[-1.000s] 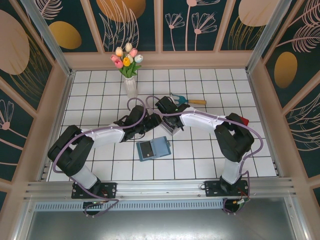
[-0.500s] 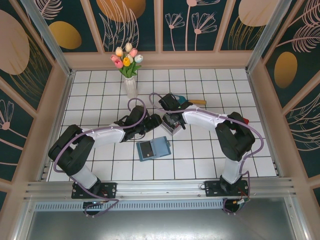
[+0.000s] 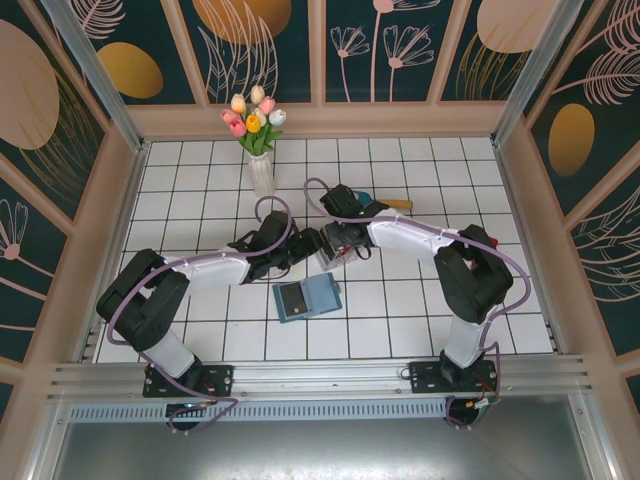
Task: Put the credit cards into the card holder
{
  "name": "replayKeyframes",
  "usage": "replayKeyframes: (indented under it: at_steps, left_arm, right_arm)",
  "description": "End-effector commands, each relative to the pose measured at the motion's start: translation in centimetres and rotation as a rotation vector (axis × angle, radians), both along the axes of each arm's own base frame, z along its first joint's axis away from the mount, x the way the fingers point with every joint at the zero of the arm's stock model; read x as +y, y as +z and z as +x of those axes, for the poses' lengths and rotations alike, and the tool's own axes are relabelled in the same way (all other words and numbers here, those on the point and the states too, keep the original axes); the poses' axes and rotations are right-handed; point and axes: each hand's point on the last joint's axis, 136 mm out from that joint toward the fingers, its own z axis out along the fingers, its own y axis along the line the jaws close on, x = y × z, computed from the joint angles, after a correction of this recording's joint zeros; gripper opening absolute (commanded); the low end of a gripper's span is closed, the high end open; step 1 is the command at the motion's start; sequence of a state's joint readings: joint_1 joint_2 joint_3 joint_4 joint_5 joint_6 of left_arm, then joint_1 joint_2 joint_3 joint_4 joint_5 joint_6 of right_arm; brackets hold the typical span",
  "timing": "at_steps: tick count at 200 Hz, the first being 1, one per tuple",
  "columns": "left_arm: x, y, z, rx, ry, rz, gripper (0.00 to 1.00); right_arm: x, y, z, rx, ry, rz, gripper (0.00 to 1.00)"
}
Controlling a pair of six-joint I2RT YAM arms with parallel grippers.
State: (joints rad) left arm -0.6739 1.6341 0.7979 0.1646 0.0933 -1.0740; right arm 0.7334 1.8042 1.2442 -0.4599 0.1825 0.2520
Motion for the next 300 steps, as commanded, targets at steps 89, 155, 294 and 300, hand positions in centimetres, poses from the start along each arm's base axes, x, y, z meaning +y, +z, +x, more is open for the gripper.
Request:
replayKeyframes:
  at_steps: [89,155,294,300]
  left_arm:
    - [-0.3,-2.9,2.5,0.045,-0.004,0.07,0.49]
    - [0.7,-5.8,1.7,0.1,0.004,0.13,0.33]
    - [1.8,-7.2,0.5,0.12,0.006,0.167,0.32]
    - [1.8,-7.1,0.5,0.12,0.006,0.167,0.32]
  right_arm:
    - [0.7,-0.3,-1.9,0.056,-0.008,0.005,0.25]
    - [0.3,-0.4,-1.1,0.002,0.013,-0.1,0.32]
    - [-1.4,0.4,-0.1,-0.14,0.039,-0.329,0.28]
    - [-1.4,0.4,-0.2,-0.14,0.04,-0.327,0.27]
